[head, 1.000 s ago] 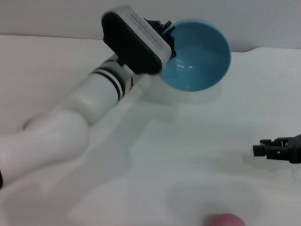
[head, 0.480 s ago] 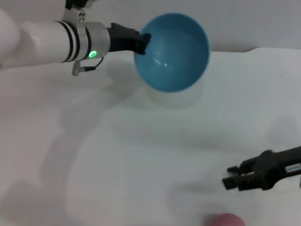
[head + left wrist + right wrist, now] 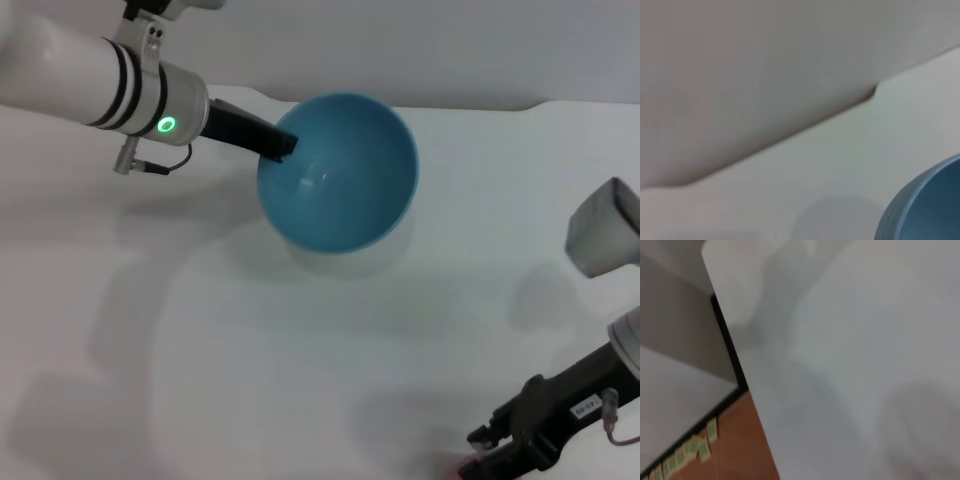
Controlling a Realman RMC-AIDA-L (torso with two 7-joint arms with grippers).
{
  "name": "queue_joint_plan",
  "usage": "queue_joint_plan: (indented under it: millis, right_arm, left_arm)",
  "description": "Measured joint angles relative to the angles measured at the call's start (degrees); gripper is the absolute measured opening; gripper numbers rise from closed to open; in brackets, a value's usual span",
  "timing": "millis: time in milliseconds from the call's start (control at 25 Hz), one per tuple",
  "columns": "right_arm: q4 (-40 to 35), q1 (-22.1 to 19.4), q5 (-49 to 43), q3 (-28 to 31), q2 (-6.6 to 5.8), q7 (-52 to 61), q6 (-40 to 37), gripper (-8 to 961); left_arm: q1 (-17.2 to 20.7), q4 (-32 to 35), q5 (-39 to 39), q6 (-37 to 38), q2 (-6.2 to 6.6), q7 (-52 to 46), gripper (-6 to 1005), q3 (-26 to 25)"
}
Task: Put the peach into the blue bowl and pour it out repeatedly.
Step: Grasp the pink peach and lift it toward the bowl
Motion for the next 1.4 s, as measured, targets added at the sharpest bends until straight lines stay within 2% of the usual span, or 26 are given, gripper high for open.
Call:
queue_joint_plan:
  millis: [160, 320, 520, 720, 1120, 1280, 1400]
  right_arm:
    - [-0.08, 1.02, -2.20, -3.47, -0.01, 3.97, -0.53, 535]
    - [0.02, 2.56, -7.00, -7.10, 0.02, 9.95, -1.29, 517]
    - [2.08, 4.01, -7.81, -10.34, 0.29, 12.37, 0.32, 495]
    - [6.44, 5.63, -7.57, -10.99, 0.33, 12.98, 2.94, 473]
    - [4.95, 4.76, -6.85, -10.44, 0.19, 12.60, 7.07, 428]
    - [1.09, 3.05, -6.70, -9.51, 0.16, 12.53, 7.08, 277]
    - [-3.59, 0.66, -6.34, -6.57, 0.14, 12.43, 6.35, 177]
  left_arm:
    - [0.23, 0.82, 1.71, 2.20, 0.01, -0.71, -2, -1.08]
    - [0.36, 0.87, 1.87, 2.43, -0.11, -0.74, -2, -1.11]
    - [0.43, 1.47, 1.69, 2.53, -0.20, -0.77, -1, -1.24]
    - [0.47, 2.06, 1.54, 2.53, -0.26, -0.75, -1, -1.28]
    - [0.54, 3.09, 1.54, 2.25, -0.38, -0.70, -2, -1.34]
    - [0.55, 3.12, 1.55, 2.24, -0.38, -0.70, -1, -1.34]
    - [0.33, 3.06, 1.57, 2.59, -0.38, -0.69, -1, -1.34]
